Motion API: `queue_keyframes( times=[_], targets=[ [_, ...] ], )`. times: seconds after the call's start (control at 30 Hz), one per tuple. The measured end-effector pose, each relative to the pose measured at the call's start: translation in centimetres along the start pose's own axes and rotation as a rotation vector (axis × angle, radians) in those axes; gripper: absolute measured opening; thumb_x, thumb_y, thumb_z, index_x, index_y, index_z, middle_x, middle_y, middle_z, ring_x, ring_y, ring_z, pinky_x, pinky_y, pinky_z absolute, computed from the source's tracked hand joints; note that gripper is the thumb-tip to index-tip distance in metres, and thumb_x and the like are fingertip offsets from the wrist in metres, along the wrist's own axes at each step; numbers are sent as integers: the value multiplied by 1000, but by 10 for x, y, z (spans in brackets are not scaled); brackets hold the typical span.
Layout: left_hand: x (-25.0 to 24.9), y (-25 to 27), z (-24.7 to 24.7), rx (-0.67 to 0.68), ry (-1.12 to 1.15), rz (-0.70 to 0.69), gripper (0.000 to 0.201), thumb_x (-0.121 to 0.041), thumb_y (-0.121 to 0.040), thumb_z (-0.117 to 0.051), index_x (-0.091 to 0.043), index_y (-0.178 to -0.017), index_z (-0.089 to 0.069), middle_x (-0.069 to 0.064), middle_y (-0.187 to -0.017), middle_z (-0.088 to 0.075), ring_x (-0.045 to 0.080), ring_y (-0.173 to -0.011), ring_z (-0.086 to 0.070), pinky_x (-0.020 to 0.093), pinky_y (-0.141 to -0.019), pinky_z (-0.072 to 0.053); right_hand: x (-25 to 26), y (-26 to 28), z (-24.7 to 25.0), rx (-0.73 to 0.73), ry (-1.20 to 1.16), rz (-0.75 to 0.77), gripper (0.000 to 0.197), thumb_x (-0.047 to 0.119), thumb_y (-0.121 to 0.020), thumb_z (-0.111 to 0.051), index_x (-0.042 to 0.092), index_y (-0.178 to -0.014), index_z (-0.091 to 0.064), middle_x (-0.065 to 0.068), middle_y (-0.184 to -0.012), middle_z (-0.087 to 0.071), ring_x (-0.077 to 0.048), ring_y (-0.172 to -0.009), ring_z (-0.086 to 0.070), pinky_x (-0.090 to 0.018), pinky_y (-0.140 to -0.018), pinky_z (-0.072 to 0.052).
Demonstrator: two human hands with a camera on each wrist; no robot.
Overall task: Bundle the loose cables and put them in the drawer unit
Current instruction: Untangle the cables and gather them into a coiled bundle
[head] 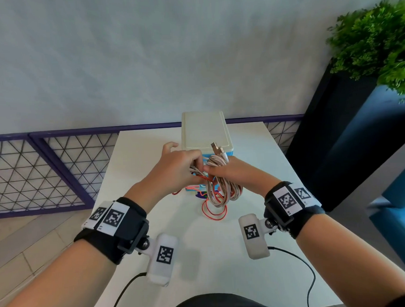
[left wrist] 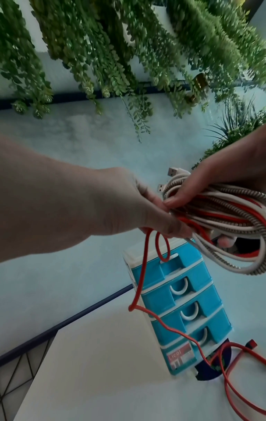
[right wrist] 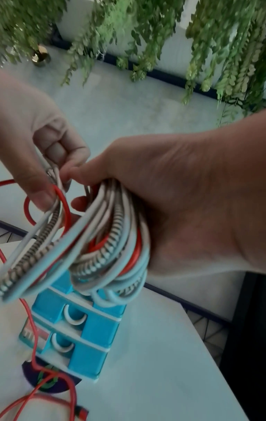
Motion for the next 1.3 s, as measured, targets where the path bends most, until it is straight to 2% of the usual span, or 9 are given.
queue_keyframes(
  times=[0.17,0.3,0.5,0.6,0.7,0.8,0.9,1.1,1.3],
  targets=[
    [1,0,-7,150,195,94,36,-47,-59,-82,-33,-72,-51,-12,-81,-72,17,-120,-39,23,-101,-12,-7,10,-11,254,-443,-63,29,27,-95,-56,3,-110,-62,-20,-99,-68,-28,-89,-68,-40,-90,-53],
    [-9,1,-7,282,466,156,40,-26,-63,-86,-29,-82,-50,-5,-81,-75,16,-86,-69,35,-83,-51,-7,18,-17,394,-658,-135,19,19,-98,-51,3,-92,-59,-13,-80,-65,-20,-71,-70,-31,-73,-59],
    [2,6,-17,363,991,351,38,-27,-83,-67,-17,-110,-43,13,-105,-69,30,-83,-69,42,-92,-49,-16,12,-12,342,-655,-171,21,27,-96,-52,7,-99,-56,-6,-67,-61,-19,-60,-65,-36,-70,-55],
    [11,10,-22,326,1277,492,50,-44,-84,-62,-23,-122,-37,13,-114,-59,32,-73,-67,39,-81,-57,-23,10,-10,304,-728,-191,16,26,-94,-55,10,-94,-58,-6,-64,-60,-19,-57,-63,-34,-64,-56],
    [15,14,-25,425,1049,494,60,-42,-79,-65,-19,-129,-42,12,-107,-59,17,-61,-58,26,-64,-52,-28,8,-10,274,-726,-196,15,25,-93,-58,10,-93,-57,-6,-66,-60,-19,-57,-62,-33,-60,-56],
    [18,11,-20,477,808,359,25,-25,-93,-56,-7,-109,-63,6,-99,-72,9,-59,-58,21,-62,-51,-30,6,-7,216,-709,-199,12,21,-93,-59,10,-89,-56,-6,-66,-58,-19,-57,-60,-33,-60,-54],
    [34,7,-12,292,797,385,12,-14,-92,-58,-12,-93,-69,-2,-83,-76,6,-60,-61,15,-59,-52,-32,7,1,170,-702,-218,10,17,-94,-57,8,-89,-57,-5,-65,-57,-18,-55,-60,-31,-57,-54],
    [67,11,-1,-50,988,524,21,-15,-99,-43,-10,-100,-63,3,-77,-59,8,-43,-43,16,-46,-40,-41,10,14,152,-766,-224,13,21,-89,-63,9,-93,-64,-4,-66,-57,-16,-58,-59,-31,-65,-51],
    [44,4,-6,-106,598,339,13,-17,-93,-56,-16,-100,-66,-7,-91,-64,8,-74,-56,13,-64,-44,-42,6,12,50,-718,-229,13,2,-87,-59,9,-77,-56,-4,-58,-52,-14,-51,-55,-30,-59,-54]
  ],
)
Point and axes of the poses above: each hand's wrist, its own y-axis away from the middle knuckle, its own z-axis out of the back of the hand, x = y × z, the point moved 4 cm from there along -y, towards the middle knuckle
